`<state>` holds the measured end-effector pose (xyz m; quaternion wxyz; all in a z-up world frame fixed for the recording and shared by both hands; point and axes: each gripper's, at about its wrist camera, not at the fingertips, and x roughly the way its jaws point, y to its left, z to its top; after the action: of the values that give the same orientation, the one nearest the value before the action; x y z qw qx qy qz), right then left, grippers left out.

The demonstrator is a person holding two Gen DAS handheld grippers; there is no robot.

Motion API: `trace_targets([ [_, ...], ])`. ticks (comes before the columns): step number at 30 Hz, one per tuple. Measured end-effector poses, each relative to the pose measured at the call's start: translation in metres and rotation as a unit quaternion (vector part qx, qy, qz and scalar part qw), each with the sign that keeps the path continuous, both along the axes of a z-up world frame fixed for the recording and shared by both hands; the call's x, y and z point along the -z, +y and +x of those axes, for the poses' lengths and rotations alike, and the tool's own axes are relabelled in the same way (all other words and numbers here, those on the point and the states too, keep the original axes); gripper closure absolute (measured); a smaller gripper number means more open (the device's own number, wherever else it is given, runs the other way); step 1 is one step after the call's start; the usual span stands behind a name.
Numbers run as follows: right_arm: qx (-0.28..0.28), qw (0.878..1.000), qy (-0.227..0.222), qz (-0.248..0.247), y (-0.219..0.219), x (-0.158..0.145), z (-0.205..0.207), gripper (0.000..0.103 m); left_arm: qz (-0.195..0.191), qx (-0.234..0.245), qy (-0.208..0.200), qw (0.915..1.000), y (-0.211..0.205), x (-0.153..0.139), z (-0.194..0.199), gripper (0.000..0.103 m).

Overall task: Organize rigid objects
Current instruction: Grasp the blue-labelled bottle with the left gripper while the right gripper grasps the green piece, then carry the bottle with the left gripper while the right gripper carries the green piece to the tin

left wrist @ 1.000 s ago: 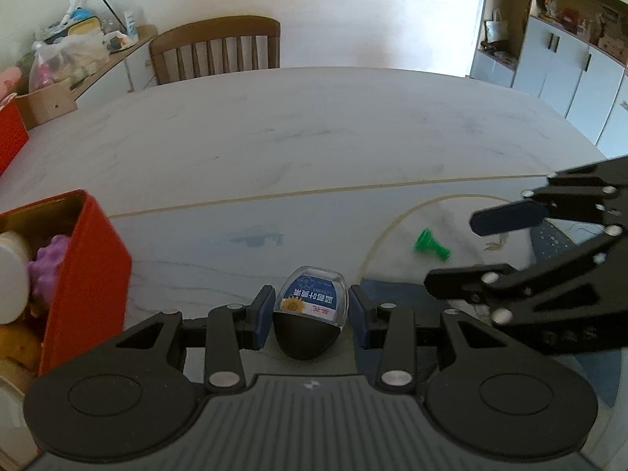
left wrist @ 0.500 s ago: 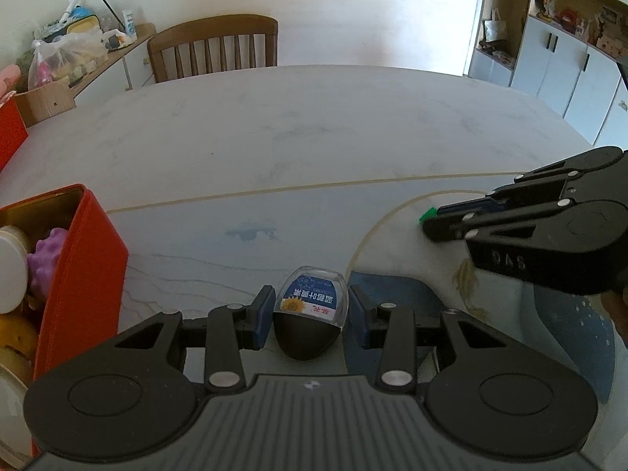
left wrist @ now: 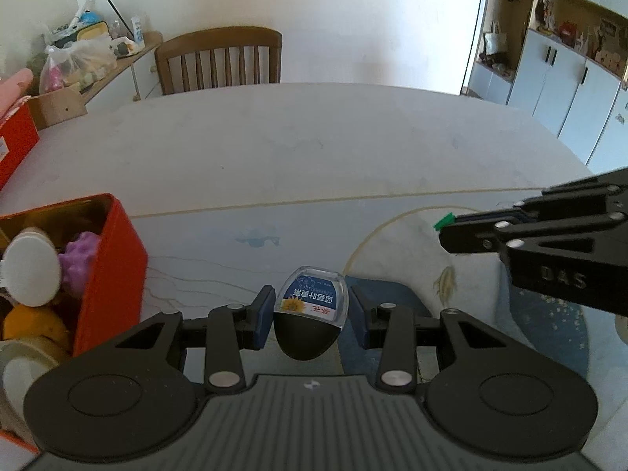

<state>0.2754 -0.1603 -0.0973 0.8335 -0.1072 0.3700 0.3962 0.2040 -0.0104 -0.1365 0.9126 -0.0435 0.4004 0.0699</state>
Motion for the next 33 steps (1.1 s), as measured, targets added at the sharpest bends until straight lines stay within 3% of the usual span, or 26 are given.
trace_targets([
  [13, -0.026, 0.999, 0.003, 0.046, 0.004, -0.046, -0.050, 0.096, 0.002, -0.025, -0.023, 0.9994, 0.023, -0.048, -0.048, 0.064],
  [22, -0.053, 0.996, 0.003, 0.067, 0.046, -0.066, -0.083, 0.096, 0.008, -0.060, -0.040, 0.9974, 0.071, -0.076, -0.089, 0.064],
  [33, -0.077, 0.995, -0.002, 0.060, 0.114, -0.070, -0.115, 0.096, 0.008, -0.096, -0.041, 0.9946, 0.144, -0.083, -0.117, 0.064],
])
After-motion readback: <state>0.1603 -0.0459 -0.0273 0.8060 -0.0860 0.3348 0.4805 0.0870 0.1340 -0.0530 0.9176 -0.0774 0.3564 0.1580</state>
